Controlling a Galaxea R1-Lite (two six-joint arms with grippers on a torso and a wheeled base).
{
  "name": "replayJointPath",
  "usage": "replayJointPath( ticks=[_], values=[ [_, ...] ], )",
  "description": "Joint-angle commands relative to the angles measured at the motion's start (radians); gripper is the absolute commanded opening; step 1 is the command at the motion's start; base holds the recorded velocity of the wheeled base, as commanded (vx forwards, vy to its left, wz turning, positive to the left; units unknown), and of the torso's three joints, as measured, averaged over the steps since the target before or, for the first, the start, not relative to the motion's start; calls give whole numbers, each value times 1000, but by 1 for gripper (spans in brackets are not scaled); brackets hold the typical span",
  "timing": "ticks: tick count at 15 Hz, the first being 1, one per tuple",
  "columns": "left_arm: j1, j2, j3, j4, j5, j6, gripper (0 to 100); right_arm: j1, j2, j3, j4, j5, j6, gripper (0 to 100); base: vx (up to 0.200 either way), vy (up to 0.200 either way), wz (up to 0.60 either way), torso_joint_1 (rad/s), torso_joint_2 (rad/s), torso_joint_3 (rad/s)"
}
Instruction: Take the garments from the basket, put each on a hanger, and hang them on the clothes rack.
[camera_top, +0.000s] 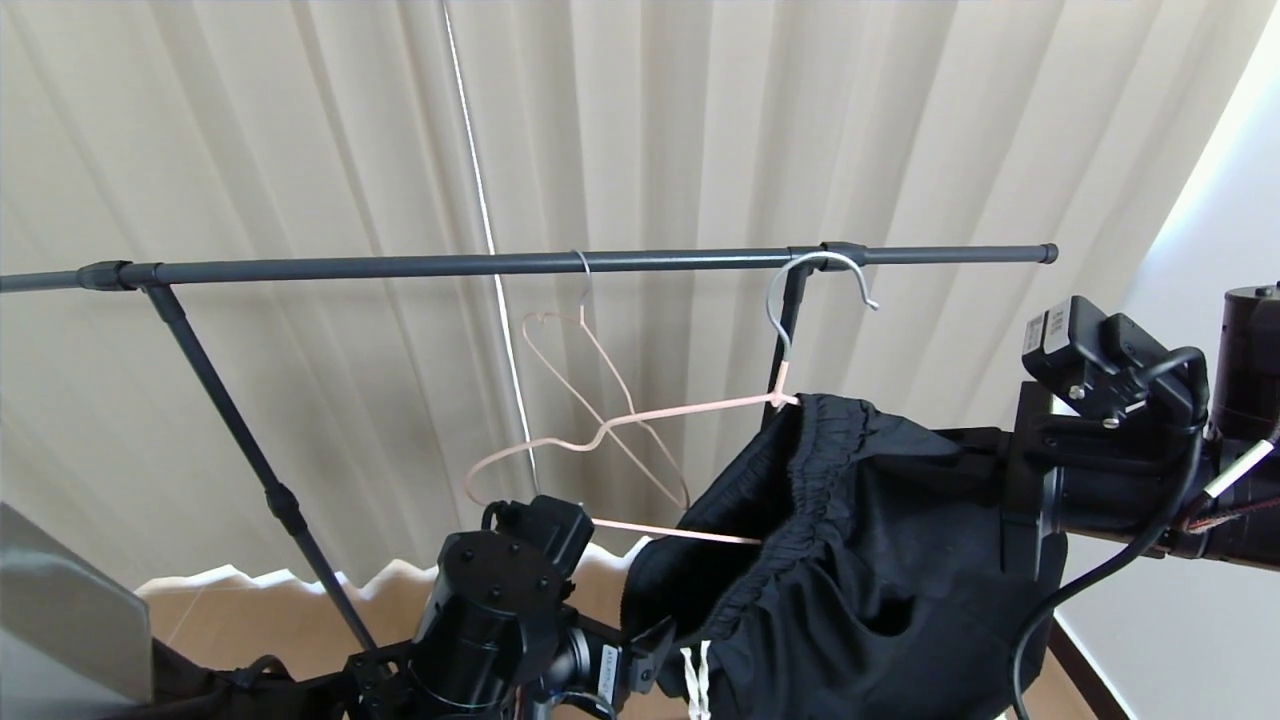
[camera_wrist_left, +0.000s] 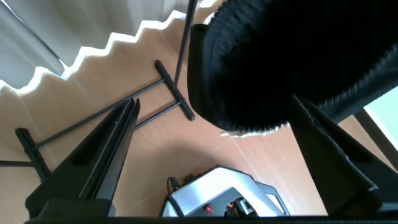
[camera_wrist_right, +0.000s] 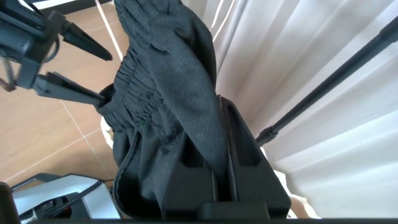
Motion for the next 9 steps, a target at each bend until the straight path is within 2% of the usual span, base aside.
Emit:
replayJointPath(
  ticks=[1,9],
  values=[
    [1,27,-19,0,12,-4,100,5,-2,0,0,0,-1,0,0,0,0,0,0,0],
    [-14,50,-22,-5,28,-4,100,12,-7,-3,-2,-3,15,0,0,0,0,0,0,0]
  ],
)
